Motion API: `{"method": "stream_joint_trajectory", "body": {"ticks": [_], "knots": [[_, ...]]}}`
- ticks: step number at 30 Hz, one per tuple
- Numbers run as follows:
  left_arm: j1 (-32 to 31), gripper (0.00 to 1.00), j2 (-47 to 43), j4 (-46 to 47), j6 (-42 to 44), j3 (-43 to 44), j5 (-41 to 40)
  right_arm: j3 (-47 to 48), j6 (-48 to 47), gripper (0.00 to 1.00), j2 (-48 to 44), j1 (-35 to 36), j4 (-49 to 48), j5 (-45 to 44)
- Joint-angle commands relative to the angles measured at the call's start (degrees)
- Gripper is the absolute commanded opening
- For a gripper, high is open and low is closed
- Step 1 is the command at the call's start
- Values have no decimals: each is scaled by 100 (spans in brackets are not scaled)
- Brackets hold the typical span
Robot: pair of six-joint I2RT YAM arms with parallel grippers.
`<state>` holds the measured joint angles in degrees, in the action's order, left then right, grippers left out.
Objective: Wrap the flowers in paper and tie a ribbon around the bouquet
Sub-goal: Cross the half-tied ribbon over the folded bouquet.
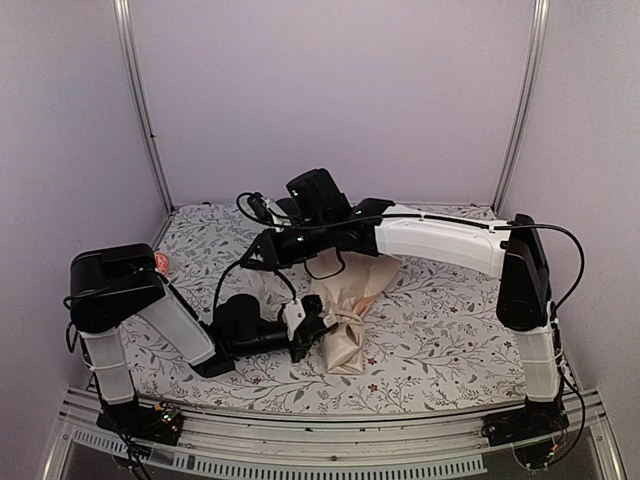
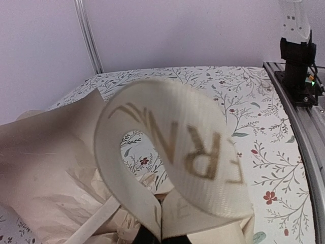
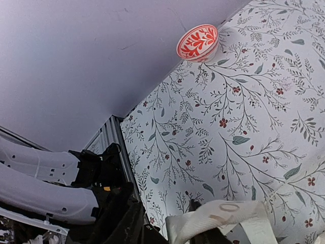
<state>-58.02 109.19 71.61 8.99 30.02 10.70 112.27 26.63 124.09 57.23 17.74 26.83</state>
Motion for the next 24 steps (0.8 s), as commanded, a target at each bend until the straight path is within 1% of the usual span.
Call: {"method": "stream_joint_trajectory", "body": {"ticks": [1, 4, 5, 10, 15, 17, 21, 23, 24], "knots": [[-63, 0, -51, 76, -76, 13, 19, 190, -19, 49, -35, 15, 44, 15], [-66, 0, -17, 190, -176, -4, 65, 190, -293, 88, -207, -15, 397, -347], [-62, 0, 1, 221, -203, -11, 72, 182, -410, 99, -282, -63, 502, -402], [-57, 0, 9, 310, -369, -39, 98, -63, -786, 99, -840, -385, 983, -401], [-52, 0, 9, 516, -559, -134, 122, -826, -1347, 99, -1648, -609, 1012, -277], [-40, 0, -1, 545, -607, -148, 149, -1409, -1817, 100, -2029, -649, 925, 25], [7, 0, 12, 660, -695, -201, 172, -2684, -2507, 98, -2673, -727, 342, 1398], [34, 0, 23, 723, -754, -207, 222, -3180, -2695, 97, -2815, -730, 23, 1684], [55, 0, 24, 746, -791, -212, 257, -3335, -2796, 96, -2823, -731, -79, 1646]]}}
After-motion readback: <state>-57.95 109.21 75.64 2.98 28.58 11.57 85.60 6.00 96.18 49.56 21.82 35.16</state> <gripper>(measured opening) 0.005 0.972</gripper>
